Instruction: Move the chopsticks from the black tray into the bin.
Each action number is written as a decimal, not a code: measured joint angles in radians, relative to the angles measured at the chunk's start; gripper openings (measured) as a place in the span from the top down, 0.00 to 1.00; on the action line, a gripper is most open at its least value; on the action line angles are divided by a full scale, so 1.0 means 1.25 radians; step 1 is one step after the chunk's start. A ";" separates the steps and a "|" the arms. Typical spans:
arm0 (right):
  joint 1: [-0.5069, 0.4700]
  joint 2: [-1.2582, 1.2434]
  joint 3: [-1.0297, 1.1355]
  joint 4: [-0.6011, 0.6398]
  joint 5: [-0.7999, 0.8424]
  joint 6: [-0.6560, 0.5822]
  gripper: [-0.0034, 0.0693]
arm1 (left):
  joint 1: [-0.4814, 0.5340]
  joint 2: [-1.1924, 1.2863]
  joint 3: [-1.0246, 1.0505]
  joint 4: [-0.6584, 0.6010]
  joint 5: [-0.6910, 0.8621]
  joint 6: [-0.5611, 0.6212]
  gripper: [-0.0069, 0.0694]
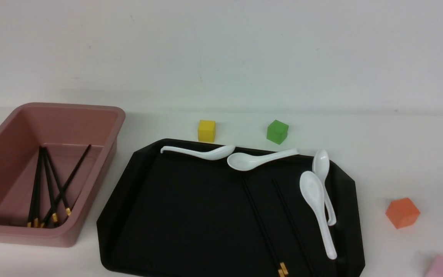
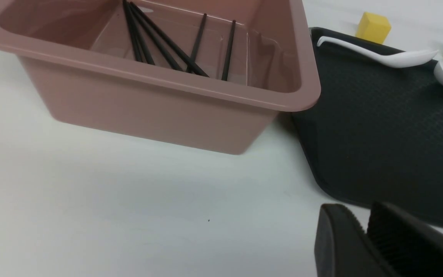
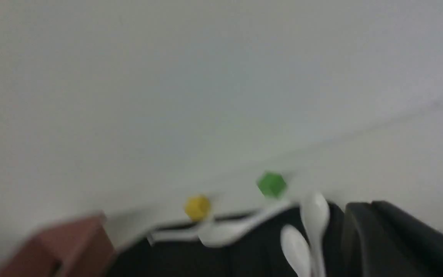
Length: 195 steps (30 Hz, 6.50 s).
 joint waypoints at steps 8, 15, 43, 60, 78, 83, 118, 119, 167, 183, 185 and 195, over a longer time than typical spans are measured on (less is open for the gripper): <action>0.002 0.444 -0.149 0.108 0.370 -0.199 0.96 | 0.000 0.000 0.000 0.000 0.000 0.000 0.73; 0.126 0.732 -0.195 0.342 0.359 -0.482 0.87 | 0.000 0.000 0.000 0.000 0.000 0.000 0.72; 0.481 1.358 -0.728 -0.336 0.329 0.147 0.43 | 0.000 0.000 0.000 0.000 0.000 0.000 0.71; 0.481 1.374 -0.736 -0.294 0.338 0.148 0.72 | 0.000 0.000 0.000 0.000 0.001 0.000 0.69; 0.481 1.184 -0.790 -0.049 0.463 -0.001 0.77 | 0.000 0.000 0.000 0.000 0.001 0.000 0.67; 0.503 1.233 -0.958 0.129 0.433 -0.135 0.77 | 0.000 0.000 0.000 0.000 0.001 0.000 0.67; 0.644 1.463 -1.508 -0.122 0.442 -0.118 0.82 | 0.000 0.000 0.000 0.000 0.001 0.000 0.63; 0.643 1.421 -1.512 -0.170 0.502 -0.104 0.87 | 0.000 0.000 0.000 0.000 0.001 0.000 0.63; 0.642 -0.092 0.018 -0.462 -0.124 0.112 0.94 | 0.000 0.000 0.000 0.000 0.001 0.000 0.60; 0.620 -0.110 0.096 -0.453 -0.165 0.101 0.92 | 0.000 0.000 0.000 0.000 0.001 0.000 0.60; 0.585 -0.118 0.127 -0.432 -0.171 0.074 0.91 | 0.000 0.000 0.000 0.000 0.001 0.000 0.60; 0.234 -0.226 0.324 -0.352 -0.171 -0.140 0.89 | 0.000 0.000 0.000 0.000 0.001 0.000 0.60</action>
